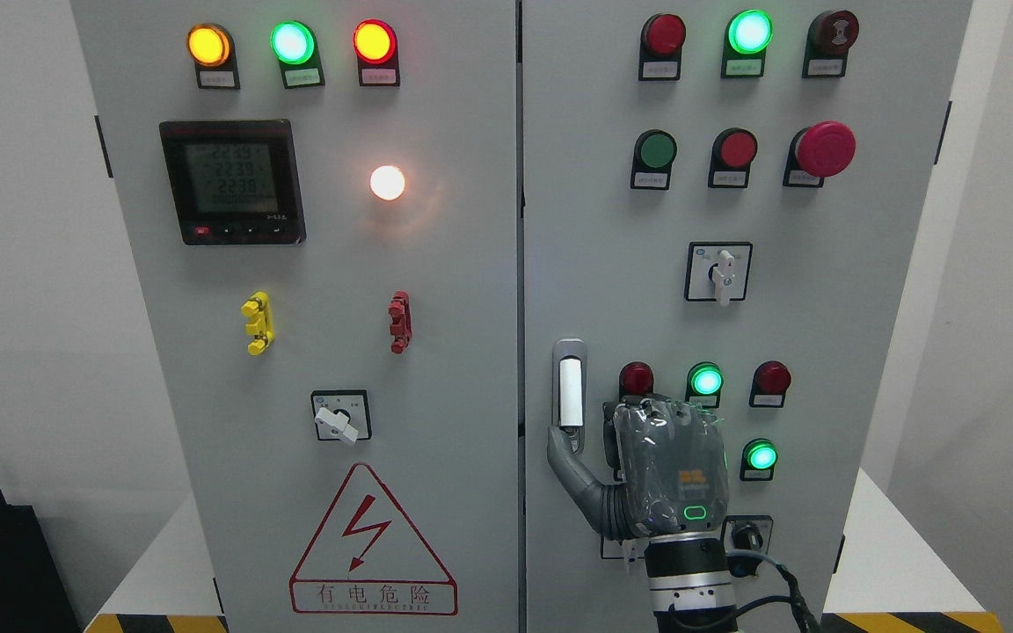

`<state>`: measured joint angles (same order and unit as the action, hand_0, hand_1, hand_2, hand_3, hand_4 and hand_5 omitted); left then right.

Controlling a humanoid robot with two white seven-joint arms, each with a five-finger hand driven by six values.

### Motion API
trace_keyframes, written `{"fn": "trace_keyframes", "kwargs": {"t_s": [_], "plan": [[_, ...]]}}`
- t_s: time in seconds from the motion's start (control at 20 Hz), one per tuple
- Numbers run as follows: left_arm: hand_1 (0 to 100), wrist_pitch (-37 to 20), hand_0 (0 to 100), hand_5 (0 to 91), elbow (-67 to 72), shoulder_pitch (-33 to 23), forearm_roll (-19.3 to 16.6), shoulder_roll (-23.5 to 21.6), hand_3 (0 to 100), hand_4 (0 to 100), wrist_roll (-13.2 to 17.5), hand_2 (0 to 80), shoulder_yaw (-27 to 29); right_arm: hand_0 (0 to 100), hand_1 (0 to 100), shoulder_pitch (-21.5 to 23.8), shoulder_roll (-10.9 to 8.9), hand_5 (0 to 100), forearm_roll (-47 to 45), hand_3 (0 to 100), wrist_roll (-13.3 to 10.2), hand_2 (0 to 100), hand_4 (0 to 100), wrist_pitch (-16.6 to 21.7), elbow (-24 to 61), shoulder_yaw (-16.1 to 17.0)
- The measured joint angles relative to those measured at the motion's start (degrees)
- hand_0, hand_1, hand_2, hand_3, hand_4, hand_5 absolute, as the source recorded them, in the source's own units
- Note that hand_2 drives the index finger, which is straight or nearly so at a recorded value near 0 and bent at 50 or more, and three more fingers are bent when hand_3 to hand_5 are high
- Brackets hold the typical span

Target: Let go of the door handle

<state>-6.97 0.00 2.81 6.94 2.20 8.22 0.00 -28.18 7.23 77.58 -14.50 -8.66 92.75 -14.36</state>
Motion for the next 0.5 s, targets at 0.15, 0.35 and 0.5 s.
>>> {"fn": "trace_keyframes", "kwargs": {"t_s": [0.15,0.35,0.5], "plan": [[39,0.0,12,0.0,0.0,0.0,0.0,0.0,0,0,0.0,0.0,0.0,41,17,0.1,0.01,98,0.0,100,-0.1,97,94,0.0,0.0,0.1],[39,0.0,12,0.0,0.0,0.0,0.0,0.0,0,0,0.0,0.0,0.0,41,17,0.1,0.02,98,-0.1,100,-0.3,97,94,0.0,0.1,0.2],[39,0.0,12,0.0,0.0,0.0,0.0,0.0,0,0,0.0,0.0,0.0,41,17,0.1,0.02,98,-0.1,100,-0.3,97,94,0.0,0.1,0.3]]}}
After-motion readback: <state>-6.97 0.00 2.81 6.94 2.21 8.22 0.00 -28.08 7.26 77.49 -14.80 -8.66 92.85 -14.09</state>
